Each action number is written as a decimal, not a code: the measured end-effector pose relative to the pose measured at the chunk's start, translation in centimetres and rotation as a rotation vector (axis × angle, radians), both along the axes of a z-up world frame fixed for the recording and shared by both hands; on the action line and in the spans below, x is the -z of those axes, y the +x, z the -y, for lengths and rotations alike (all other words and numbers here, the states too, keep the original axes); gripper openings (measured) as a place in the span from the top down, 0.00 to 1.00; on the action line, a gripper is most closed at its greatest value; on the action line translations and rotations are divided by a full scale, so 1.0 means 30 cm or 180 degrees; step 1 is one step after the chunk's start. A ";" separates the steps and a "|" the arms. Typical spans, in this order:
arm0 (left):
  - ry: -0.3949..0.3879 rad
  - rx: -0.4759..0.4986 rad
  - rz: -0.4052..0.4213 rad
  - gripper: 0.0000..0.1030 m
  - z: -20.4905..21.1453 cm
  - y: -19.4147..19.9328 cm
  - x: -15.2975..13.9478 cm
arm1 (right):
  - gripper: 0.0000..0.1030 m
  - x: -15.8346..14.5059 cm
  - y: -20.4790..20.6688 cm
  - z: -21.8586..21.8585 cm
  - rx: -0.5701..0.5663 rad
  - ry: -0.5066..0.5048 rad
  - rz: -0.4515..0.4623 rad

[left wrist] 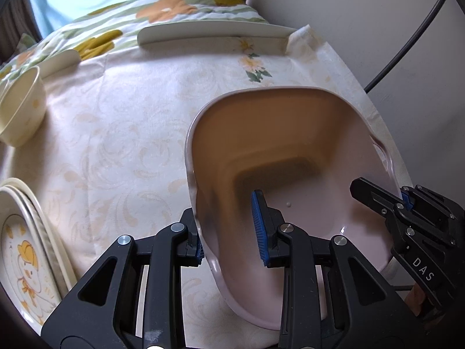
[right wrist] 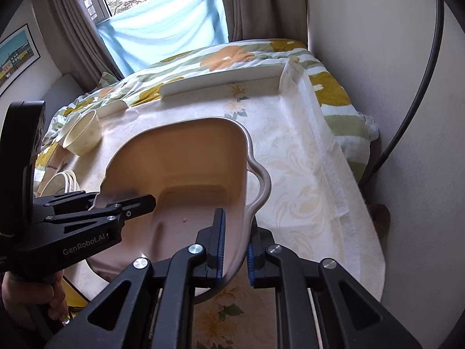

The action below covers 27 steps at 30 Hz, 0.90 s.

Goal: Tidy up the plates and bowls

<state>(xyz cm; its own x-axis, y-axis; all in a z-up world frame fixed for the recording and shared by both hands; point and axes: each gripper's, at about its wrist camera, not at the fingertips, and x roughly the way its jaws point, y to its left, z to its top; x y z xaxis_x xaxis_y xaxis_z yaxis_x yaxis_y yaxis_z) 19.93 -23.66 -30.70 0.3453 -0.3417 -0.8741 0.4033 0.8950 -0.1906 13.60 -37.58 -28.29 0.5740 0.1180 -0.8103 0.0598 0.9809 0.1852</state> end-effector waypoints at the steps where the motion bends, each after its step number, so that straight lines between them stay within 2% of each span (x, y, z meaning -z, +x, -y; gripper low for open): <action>1: 0.0009 0.0001 -0.0003 0.76 -0.001 0.008 0.006 | 0.89 0.005 0.000 0.002 0.0003 0.0002 -0.0004; 12: 0.0170 0.0025 0.0089 0.76 0.029 -0.001 0.020 | 0.89 0.034 -0.001 0.032 0.0075 0.0152 -0.0038; 18: 0.0323 0.0025 0.0083 0.76 0.037 0.005 0.032 | 0.87 0.046 -0.005 0.056 0.0186 0.0428 -0.0094; 19: 0.0331 0.0033 0.0084 0.75 0.037 0.005 0.033 | 0.81 0.047 -0.005 0.063 0.0219 0.0477 -0.0099; 20: 0.0345 0.0037 0.0089 0.75 0.036 0.004 0.033 | 0.68 0.048 -0.005 0.070 0.0259 0.0526 -0.0098; 21: 0.0361 0.0038 0.0096 0.69 0.036 0.003 0.034 | 0.58 0.048 -0.004 0.074 0.0288 0.0571 -0.0098; 22: 0.0379 0.0036 0.0103 0.50 0.034 0.003 0.034 | 0.43 0.050 -0.005 0.082 0.0321 0.0629 -0.0099; 23: 0.0386 0.0023 0.0123 0.35 0.032 0.001 0.032 | 0.42 0.051 -0.009 0.091 0.0369 0.0722 -0.0068; 24: 0.0379 0.0002 0.0163 0.14 0.028 -0.003 0.027 | 0.42 0.051 -0.009 0.091 0.0369 0.0722 -0.0068; 27: 0.0338 -0.0024 0.0248 0.11 0.012 -0.014 0.004 | 0.42 0.042 -0.013 0.098 0.0413 0.0765 -0.0072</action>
